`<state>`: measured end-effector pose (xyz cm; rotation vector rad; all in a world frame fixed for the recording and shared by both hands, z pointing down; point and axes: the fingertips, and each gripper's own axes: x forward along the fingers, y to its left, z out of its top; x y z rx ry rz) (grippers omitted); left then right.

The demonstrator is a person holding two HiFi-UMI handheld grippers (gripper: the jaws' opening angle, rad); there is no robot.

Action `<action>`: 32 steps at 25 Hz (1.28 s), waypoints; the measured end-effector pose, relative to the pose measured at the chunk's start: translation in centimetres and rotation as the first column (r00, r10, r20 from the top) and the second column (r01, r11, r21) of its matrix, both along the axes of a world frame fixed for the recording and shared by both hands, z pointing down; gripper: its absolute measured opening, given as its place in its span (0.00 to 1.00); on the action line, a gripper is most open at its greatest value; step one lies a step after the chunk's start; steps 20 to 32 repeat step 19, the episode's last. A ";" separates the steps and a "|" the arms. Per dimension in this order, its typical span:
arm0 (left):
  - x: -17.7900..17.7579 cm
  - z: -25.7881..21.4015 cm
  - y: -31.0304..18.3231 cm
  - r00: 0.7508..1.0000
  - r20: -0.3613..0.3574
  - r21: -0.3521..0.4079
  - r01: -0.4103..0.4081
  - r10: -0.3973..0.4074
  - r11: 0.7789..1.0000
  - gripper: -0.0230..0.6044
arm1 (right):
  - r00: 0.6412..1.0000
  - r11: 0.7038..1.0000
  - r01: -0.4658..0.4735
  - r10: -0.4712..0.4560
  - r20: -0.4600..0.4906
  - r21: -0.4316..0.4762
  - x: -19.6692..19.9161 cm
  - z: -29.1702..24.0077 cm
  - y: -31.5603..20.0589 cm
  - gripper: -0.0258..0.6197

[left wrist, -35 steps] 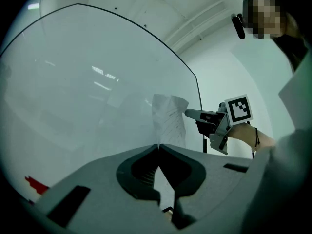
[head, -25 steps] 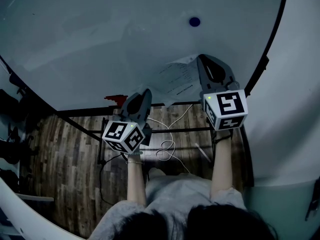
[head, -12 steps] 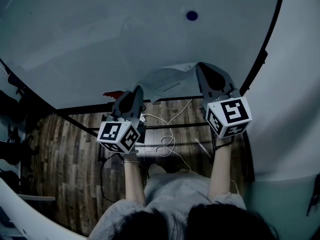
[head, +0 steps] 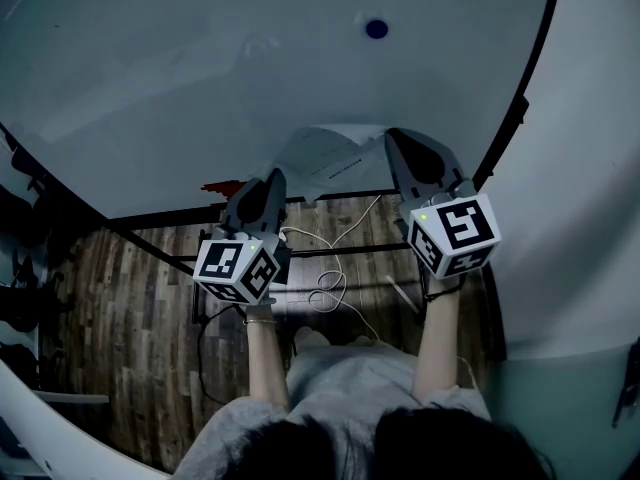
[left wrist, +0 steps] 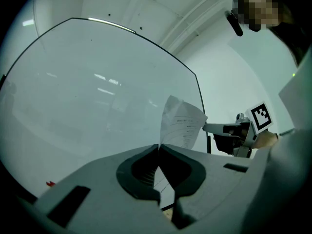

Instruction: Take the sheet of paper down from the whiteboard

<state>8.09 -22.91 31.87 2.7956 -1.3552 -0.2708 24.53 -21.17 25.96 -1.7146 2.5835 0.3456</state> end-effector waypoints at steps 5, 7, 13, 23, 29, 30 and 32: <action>0.3 -0.1 0.0 1.000 0.005 0.005 0.002 -0.002 1.000 0.04 | 1.000 1.000 -0.002 0.002 0.004 0.010 0.5 -0.1 -0.1 0.04; 0.3 -0.1 0.0 1.000 0.003 0.006 0.006 -0.006 1.000 0.04 | 1.000 1.000 0.000 0.000 0.008 0.011 0.8 -0.1 -0.1 0.04; 0.4 0.2 -0.6 1.000 0.006 -0.001 0.016 -0.016 1.000 0.04 | 1.000 1.000 -0.003 0.003 0.022 0.009 1.7 0.0 -0.6 0.04; 0.7 0.4 -1.1 1.000 0.010 -0.010 0.018 -0.018 1.000 0.05 | 1.000 1.000 0.000 -0.001 0.023 0.010 2.0 -0.1 -1.2 0.04; 0.7 0.4 -1.1 1.000 0.010 -0.010 0.018 -0.018 1.000 0.05 | 1.000 1.000 0.000 -0.001 0.023 0.010 2.0 -0.1 -1.2 0.04; 0.7 0.4 -1.1 1.000 0.010 -0.010 0.018 -0.018 1.000 0.05 | 1.000 1.000 0.000 -0.001 0.023 0.010 2.0 -0.1 -1.2 0.04; 0.7 0.4 -1.1 1.000 0.010 -0.010 0.018 -0.018 1.000 0.05 | 1.000 1.000 0.000 -0.001 0.023 0.010 2.0 -0.1 -1.2 0.04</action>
